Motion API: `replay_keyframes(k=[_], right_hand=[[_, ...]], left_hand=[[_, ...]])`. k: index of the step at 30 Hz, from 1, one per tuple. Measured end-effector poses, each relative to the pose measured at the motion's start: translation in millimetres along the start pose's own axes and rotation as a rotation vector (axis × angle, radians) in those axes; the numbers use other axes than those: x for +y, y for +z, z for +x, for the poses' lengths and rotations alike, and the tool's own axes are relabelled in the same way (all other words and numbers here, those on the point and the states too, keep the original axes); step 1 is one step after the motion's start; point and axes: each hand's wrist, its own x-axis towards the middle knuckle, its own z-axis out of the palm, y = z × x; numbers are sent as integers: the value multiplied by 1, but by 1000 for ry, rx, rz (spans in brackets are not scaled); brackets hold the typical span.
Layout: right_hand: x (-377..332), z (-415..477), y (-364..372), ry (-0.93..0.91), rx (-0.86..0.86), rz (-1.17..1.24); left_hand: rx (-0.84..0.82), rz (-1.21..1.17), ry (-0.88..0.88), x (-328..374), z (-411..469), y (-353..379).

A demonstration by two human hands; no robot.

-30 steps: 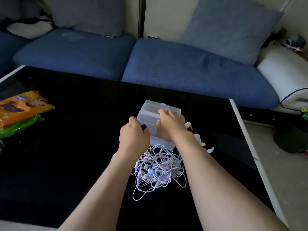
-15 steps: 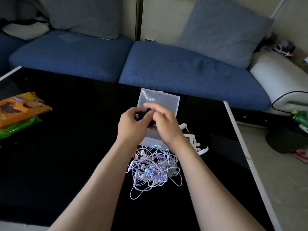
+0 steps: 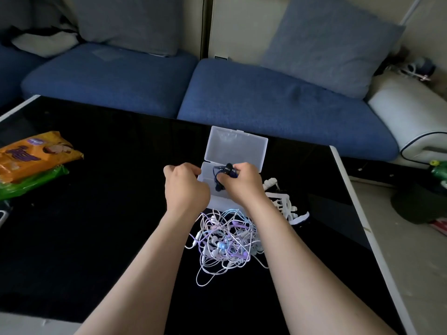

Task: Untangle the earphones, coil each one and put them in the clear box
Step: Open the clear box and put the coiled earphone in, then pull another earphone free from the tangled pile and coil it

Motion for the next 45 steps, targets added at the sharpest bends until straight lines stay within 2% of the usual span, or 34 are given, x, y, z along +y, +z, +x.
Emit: replay_keyframes(k=[2, 5, 9, 14, 20, 23, 26, 31, 35, 39, 42, 45], right_hand=[[-4, 5, 5, 33, -68, -127], [-13, 14, 16, 82, -148, -197], [-14, 25, 31, 157, -94, -374], [-10, 33, 43, 71, -124, -557], [-12, 24, 42, -32, -109, -535], [-18, 5, 25, -204, 28, -515], [-18, -24, -5, -311, 116, -334], [-7, -75, -52, -152, 224, -240], [8, -100, -72, 16, 217, -220], [31, -124, -78, 146, 172, -240], [45, -126, -70, 131, 120, -227], [48, -120, -64, 23, 58, -246]], left_hand=[[-38, 78, -25, -10, 1, 2], [-31, 76, -55, -18, 3, 5], [4, 91, -43, -24, 5, 10], [30, 141, -1, -27, 7, 12], [28, 234, 22, -28, 8, 13], [59, 223, 15, -24, 6, 11], [96, 242, 11, -19, 3, 8], [71, 278, 120, 13, -21, 7], [-65, 157, 199, 22, -43, 12], [-235, 242, 218, 21, -67, 18], [-322, 352, 234, 19, -74, 24], [-309, 452, 265, 19, -76, 23]])
